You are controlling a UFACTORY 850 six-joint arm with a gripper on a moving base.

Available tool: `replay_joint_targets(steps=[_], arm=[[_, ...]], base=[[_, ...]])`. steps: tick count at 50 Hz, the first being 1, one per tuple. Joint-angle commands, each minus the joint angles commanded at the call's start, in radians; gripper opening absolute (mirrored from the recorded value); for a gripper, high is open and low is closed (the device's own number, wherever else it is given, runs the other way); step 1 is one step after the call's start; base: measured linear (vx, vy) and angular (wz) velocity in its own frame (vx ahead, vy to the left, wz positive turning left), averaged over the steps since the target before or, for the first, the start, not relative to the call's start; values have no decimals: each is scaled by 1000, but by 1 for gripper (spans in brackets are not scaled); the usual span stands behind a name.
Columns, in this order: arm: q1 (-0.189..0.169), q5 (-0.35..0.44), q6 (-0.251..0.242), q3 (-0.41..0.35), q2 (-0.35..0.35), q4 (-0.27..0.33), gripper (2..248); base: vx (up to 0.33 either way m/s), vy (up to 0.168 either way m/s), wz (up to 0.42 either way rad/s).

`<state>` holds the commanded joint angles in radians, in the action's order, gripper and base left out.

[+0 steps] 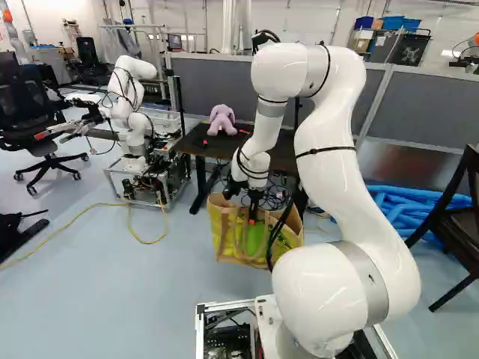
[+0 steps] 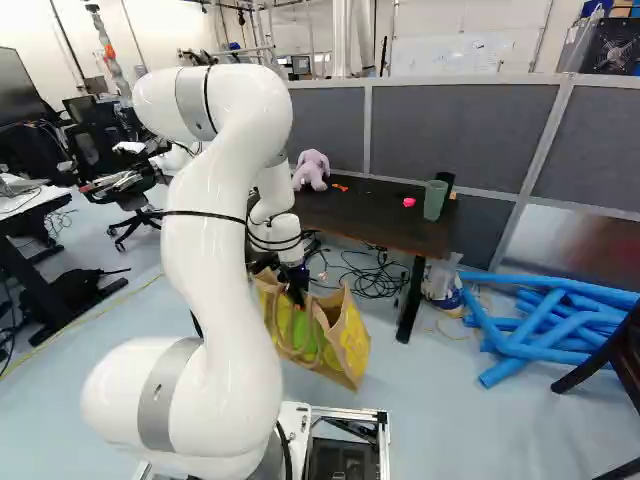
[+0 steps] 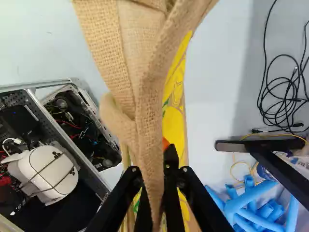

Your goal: Pick up the bag on the ground and place it on the table

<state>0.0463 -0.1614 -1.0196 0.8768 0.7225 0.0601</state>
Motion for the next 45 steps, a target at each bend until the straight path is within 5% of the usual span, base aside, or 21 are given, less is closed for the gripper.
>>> replay_joint_targets(steps=[45], arm=[[-14,-90,0,-103,-201,-4,21]], base=[[0,0,0]])
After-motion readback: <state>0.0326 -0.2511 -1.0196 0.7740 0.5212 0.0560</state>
